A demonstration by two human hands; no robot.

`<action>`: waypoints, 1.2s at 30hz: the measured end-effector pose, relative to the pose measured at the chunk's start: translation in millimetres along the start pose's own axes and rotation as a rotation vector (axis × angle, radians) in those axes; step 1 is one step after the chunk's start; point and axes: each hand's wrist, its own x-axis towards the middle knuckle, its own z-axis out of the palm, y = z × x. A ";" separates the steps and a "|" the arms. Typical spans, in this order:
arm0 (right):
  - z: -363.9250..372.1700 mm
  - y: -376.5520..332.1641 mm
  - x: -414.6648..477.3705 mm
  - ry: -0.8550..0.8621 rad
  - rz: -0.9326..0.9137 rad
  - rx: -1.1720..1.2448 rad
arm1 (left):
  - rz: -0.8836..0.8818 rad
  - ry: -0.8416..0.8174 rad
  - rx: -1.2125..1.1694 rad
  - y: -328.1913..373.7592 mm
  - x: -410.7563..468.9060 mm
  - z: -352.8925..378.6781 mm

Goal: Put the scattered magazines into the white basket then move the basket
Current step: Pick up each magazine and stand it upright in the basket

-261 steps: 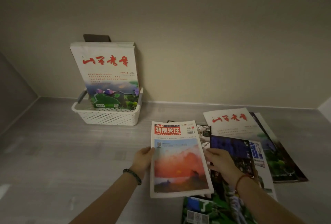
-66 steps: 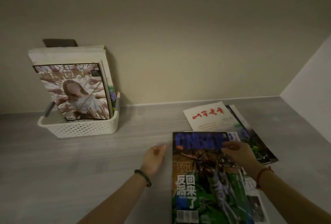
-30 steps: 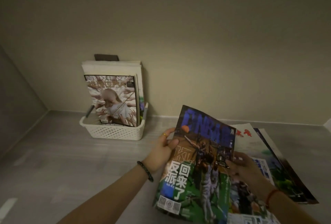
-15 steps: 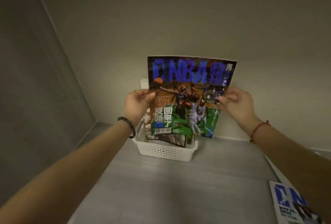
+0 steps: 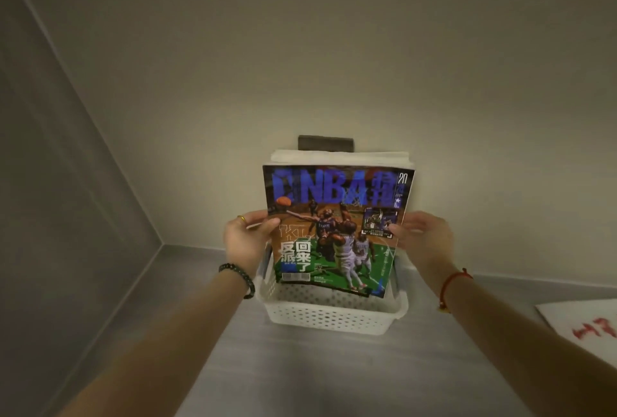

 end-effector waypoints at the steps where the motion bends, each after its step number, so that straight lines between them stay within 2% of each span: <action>1: 1.2 6.8 0.3 0.015 0.010 -0.005 | -0.003 0.004 -0.007 -6.0 0.5 0.9; 8: 5.4 24.7 10.4 0.027 -0.029 -0.061 | 0.038 0.020 0.057 -19.5 11.7 4.6; 14: 5.5 29.1 11.6 0.016 -0.012 -0.101 | -0.030 -0.015 0.036 -16.7 6.4 2.7; 20: -20.2 36.3 -1.4 -0.023 0.040 -0.059 | -0.073 0.069 0.064 -11.0 -20.7 0.8; 27: -105.4 53.9 -36.4 -0.092 0.084 -0.017 | -0.085 -0.021 0.030 -15.3 -80.9 26.2; 36: -265.9 98.9 -75.4 -0.071 0.185 -0.171 | -0.230 -0.350 0.058 -51.9 -195.0 132.7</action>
